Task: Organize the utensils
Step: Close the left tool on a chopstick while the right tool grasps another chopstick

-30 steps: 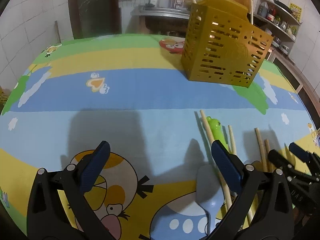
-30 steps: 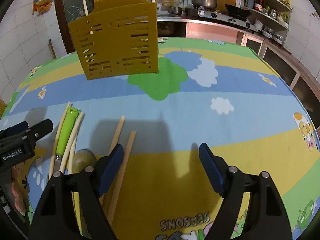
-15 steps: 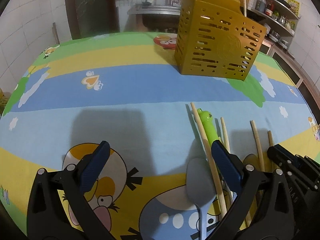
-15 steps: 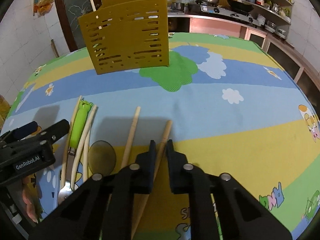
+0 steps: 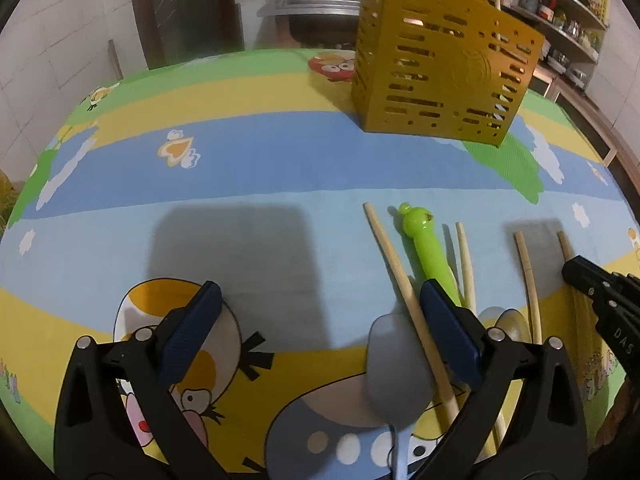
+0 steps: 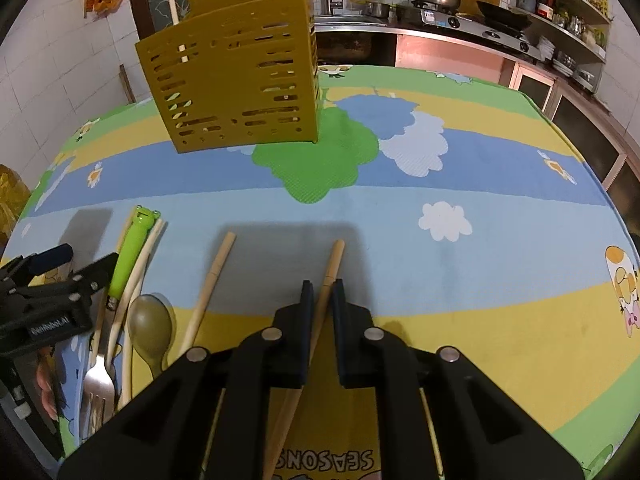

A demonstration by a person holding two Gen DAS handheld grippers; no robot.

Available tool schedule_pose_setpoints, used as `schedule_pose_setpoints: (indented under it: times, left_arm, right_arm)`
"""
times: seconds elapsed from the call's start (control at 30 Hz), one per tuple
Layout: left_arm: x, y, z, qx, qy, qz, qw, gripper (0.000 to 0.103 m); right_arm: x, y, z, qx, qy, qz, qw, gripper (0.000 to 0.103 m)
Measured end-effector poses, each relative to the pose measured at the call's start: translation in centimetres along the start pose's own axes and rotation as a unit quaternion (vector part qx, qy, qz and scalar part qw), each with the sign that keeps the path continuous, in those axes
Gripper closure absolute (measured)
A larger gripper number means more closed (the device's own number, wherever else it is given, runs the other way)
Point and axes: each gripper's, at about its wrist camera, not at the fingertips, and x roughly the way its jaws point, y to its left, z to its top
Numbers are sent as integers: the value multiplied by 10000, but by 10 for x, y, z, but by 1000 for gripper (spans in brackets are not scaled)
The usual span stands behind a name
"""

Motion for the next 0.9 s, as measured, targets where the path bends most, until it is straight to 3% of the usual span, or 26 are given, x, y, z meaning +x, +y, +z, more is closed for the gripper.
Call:
schedule_pose_setpoints:
  times: [0.2,0.5,0.57,0.77,0.9]
  left_arm:
    - [2,-7,6,-27,85,-53,9999,21]
    - [4,-19,17,49,196,-90,9998,53]
    - [6,-21,20,102,243,-124,9996,68]
    - [10,-18,29,-77,340,-284,9990,94]
    - [9,-15,28,-232,310,-487,9981,95]
  right_arm:
    - [-2,-4,-3,267,13,56,9996,92]
    - [0,-4,-1,494,84,-173,9986,92]
    - [3,-3,2,570,125,-260,9980,92]
    - [11,-6,14,744,147,-298,9967,93]
    - [9,-7,13,711,45,-272,9971,96]
